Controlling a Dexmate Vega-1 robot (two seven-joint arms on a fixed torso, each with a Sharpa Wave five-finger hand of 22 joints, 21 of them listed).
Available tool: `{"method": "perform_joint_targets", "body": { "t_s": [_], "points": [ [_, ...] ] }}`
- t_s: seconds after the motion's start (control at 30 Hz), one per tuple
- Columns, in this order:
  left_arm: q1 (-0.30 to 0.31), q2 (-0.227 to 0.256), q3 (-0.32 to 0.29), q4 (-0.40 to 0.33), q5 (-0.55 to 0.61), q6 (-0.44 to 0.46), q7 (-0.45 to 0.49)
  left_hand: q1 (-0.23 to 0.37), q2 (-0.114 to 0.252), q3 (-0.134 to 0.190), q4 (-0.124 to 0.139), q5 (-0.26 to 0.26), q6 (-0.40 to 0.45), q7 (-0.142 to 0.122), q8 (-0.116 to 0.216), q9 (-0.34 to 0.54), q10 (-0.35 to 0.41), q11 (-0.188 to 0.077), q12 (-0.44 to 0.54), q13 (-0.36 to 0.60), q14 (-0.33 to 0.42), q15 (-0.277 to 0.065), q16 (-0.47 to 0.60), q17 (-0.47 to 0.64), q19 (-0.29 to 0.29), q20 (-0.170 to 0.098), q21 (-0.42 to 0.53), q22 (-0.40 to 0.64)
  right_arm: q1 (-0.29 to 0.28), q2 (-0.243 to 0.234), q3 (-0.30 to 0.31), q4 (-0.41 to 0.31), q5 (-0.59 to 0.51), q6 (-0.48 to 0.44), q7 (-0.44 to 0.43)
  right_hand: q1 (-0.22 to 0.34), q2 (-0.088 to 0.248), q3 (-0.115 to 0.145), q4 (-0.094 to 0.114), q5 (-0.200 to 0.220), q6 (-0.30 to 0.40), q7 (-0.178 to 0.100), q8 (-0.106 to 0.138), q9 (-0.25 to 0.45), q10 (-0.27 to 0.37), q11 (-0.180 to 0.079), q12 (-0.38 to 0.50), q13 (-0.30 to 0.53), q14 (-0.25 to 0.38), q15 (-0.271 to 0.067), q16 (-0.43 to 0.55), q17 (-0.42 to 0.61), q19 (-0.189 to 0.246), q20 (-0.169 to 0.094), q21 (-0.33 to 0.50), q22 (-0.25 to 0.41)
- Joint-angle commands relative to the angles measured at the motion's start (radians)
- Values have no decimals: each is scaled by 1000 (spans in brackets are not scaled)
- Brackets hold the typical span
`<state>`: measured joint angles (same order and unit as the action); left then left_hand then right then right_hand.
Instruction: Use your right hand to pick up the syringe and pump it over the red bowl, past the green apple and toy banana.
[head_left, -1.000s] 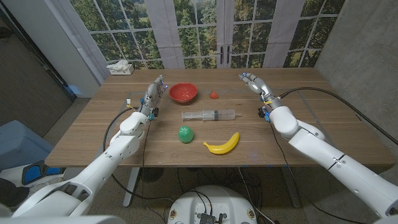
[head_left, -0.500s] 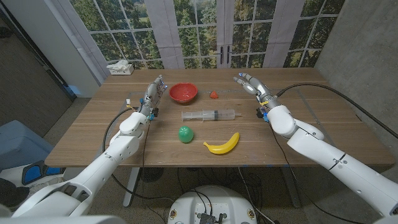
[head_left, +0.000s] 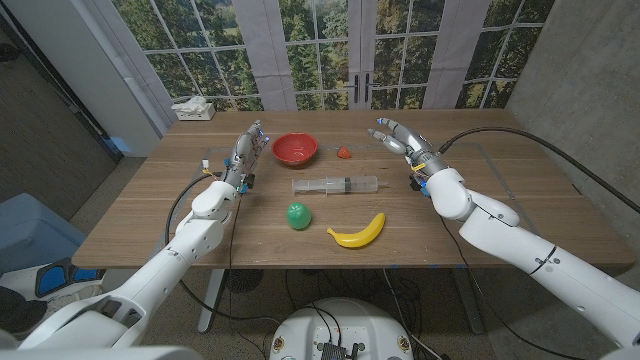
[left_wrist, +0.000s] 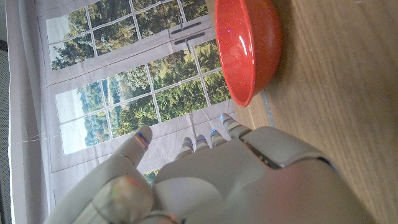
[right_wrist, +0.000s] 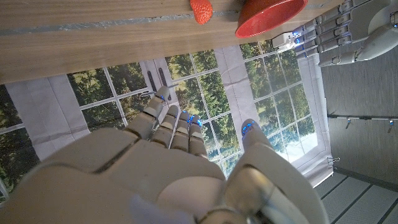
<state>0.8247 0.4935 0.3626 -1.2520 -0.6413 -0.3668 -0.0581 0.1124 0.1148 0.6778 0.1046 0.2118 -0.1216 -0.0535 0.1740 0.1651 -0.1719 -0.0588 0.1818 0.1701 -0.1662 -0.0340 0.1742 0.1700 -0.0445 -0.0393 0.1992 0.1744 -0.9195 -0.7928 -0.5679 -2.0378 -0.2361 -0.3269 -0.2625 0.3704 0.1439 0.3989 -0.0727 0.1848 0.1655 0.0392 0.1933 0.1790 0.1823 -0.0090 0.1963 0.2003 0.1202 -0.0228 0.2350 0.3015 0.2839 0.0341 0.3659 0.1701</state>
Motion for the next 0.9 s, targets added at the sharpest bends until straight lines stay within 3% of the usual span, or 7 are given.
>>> {"method": "perform_joint_targets", "body": {
  "t_s": [0.03, 0.43, 0.83, 0.9],
  "points": [
    [2, 0, -3, 2, -5, -6, -5, 2, 70, 4, 4, 3, -5, 0, 6, 5, -17, 7, 5, 4, -65, -55, 5, 4, -4, -96, 2, 3, 28, -10, -52, -51, -122, -85, 50, 31, -1, 9, -26, 1, -10, -3, -5, 5, -10, -10, 0, 3, 15, 1, 3, -4, 17, 3, -3, 5],
    [0, -3, -4, 15, -11, -10, -16, 0, 69, 5, 5, 4, -5, 1, 6, 5, -17, 8, 5, 4, -65, -54, 5, 4, -4, -94, 2, 3, 70, -2, -103, -74, -213, -140, 133, 52, 1, 14, -53, 4, -37, -4, -8, 6, -34, -16, -5, 4, 67, -22, 30, 0, 54, 6, 0, 8],
    [13, 2, -9, 2, -15, -13, -12, -1, 69, 6, 6, 5, -3, 3, 7, 5, -17, 8, 6, 4, -64, -53, 5, 3, -3, -92, 2, 3, 111, 12, -160, -98, -320, -217, 229, 65, 3, 9, -71, 7, -61, -12, -3, 7, -57, -19, -1, 7, 185, -55, 101, 35, 133, -6, 22, 16],
    [15, 3, -9, -1, -16, -12, -13, -2, 69, 6, 6, 5, -3, 4, 7, 5, -17, 9, 6, 4, -64, -52, 5, 3, -3, -92, 2, 3, 117, 14, -165, -100, -328, -226, 248, 68, 3, 7, -73, 8, -64, -12, -2, 8, -61, -21, 0, 8, 228, -64, 127, 49, 156, -12, 31, 19]
  ]
}}
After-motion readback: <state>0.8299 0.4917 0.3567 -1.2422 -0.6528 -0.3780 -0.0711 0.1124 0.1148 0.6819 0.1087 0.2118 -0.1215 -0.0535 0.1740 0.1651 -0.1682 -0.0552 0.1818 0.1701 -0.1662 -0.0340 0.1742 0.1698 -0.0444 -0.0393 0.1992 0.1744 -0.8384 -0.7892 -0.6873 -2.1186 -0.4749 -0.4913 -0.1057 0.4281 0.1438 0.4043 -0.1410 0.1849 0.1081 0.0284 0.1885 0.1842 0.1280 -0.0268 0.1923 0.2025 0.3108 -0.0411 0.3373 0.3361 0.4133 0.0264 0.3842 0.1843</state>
